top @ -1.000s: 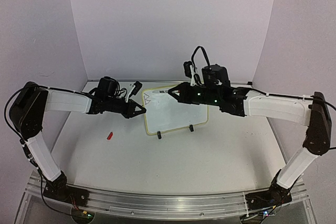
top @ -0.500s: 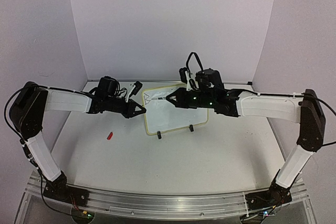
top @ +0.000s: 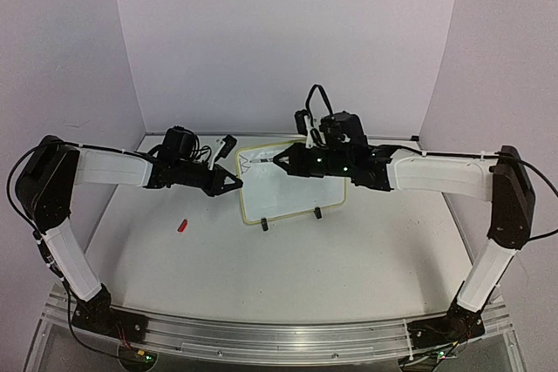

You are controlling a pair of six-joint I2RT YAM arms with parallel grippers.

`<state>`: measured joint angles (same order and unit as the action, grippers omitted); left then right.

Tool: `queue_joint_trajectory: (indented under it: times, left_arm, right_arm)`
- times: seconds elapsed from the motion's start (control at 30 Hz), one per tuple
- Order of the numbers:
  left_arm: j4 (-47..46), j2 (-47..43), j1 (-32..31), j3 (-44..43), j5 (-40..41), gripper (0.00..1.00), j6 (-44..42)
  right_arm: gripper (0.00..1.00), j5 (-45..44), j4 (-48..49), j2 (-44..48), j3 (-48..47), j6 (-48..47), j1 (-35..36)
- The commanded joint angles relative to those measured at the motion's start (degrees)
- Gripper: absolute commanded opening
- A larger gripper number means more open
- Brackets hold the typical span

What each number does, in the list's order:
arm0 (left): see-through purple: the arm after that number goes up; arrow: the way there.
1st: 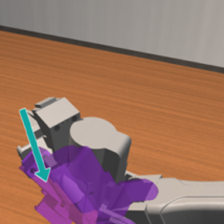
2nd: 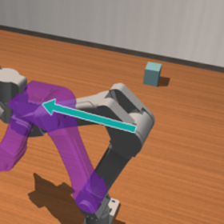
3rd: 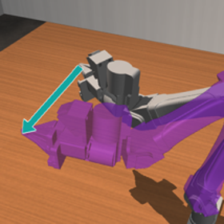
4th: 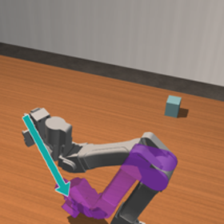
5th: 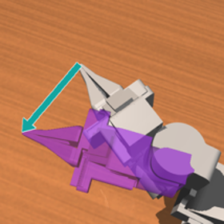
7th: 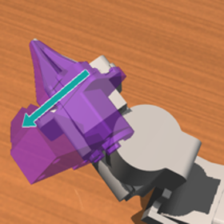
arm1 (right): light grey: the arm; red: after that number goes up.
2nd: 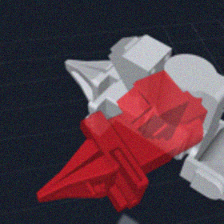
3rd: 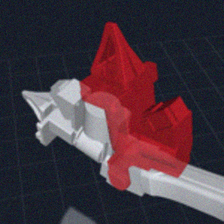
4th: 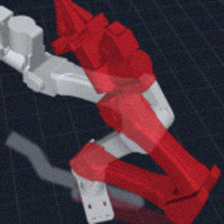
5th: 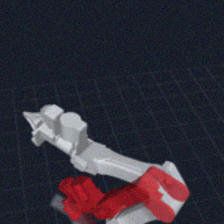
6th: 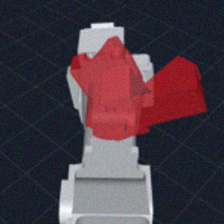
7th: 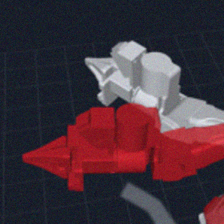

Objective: Write a sentence on the whiteboard

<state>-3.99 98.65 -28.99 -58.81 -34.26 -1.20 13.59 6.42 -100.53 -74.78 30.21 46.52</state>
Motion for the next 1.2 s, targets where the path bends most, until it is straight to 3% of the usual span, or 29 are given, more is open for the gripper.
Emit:
queue_joint_trajectory:
  times: [0.0, 0.57, 1.17]
  left_arm:
    - [1.7, 0.5, 0.2, -1.9, 4.1, 0.00, -1.7]
    - [1.7, 0.5, 0.1, -2.2, 4.3, 0.00, -1.8]
    - [1.7, 0.5, 0.2, -2.0, 4.4, 0.00, -1.8]
  right_arm:
    - [0.00, -1.5, 1.0, -1.1, -1.5, -0.1, -0.2]
    - [0.00, -1.8, 0.4, -0.3, 2.7, 1.4, -0.3]
    - [0.00, -0.9, 2.7, -0.2, -0.1, 1.5, -0.2]
